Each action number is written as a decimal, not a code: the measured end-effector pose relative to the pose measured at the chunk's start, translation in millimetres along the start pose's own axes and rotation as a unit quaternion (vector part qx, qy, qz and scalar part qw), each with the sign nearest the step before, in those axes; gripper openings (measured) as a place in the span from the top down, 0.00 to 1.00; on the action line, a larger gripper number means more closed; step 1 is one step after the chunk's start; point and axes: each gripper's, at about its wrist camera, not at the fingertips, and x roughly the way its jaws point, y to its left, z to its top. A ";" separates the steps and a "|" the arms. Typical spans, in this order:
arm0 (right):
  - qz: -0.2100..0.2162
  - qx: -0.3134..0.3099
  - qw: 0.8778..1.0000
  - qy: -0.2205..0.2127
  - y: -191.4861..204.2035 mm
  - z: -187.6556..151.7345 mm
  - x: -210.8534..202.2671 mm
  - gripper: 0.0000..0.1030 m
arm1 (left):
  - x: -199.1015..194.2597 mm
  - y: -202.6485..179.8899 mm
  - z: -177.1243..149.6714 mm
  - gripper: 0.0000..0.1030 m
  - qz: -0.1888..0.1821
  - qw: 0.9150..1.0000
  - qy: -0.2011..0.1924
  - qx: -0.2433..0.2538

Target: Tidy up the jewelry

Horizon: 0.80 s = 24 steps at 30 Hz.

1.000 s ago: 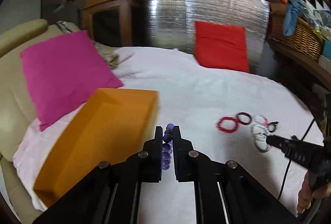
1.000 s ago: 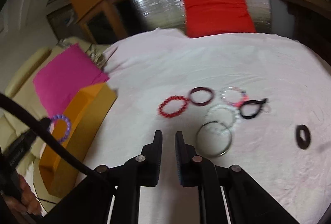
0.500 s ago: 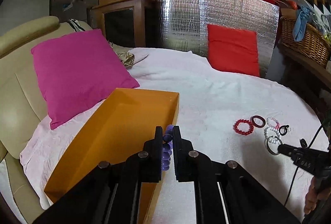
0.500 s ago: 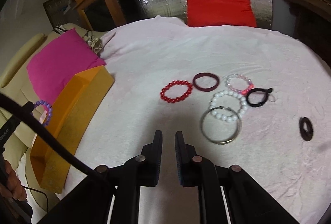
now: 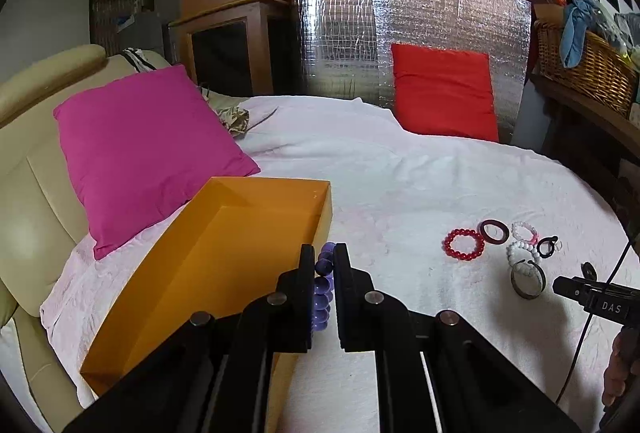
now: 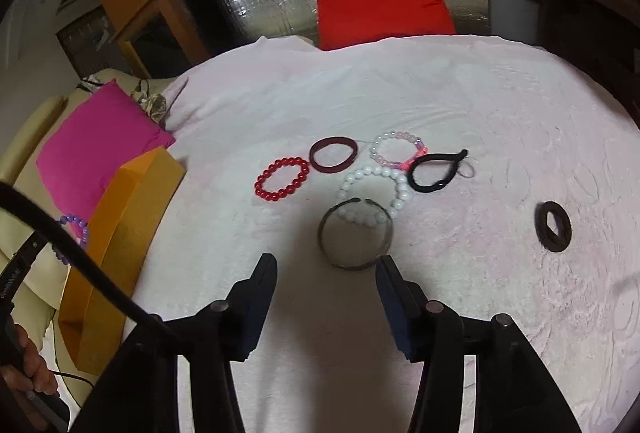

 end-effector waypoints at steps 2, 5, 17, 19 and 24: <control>-0.002 -0.003 1.000 0.002 -3.3 -0.2 1.0 0.46 | 1.4 -4.2 0.5 0.91 -0.002 1.000 0.001 0.003; -0.001 -0.006 1.000 0.001 -10.1 -2.0 3.5 0.46 | 5.4 -10.6 -0.3 0.91 -0.008 1.000 0.008 0.006; -0.005 -0.007 1.000 0.024 -15.2 -6.7 43.7 0.31 | 25.9 -56.5 -7.5 0.91 -0.064 0.996 0.053 0.025; -0.023 -0.008 0.999 0.028 -13.5 -4.5 58.2 0.29 | 27.5 -61.5 -8.0 0.91 -0.067 0.996 0.057 0.028; -0.085 -0.052 0.995 0.010 8.2 -1.6 71.8 0.23 | 30.5 -61.8 -8.6 0.91 -0.064 0.996 0.062 0.032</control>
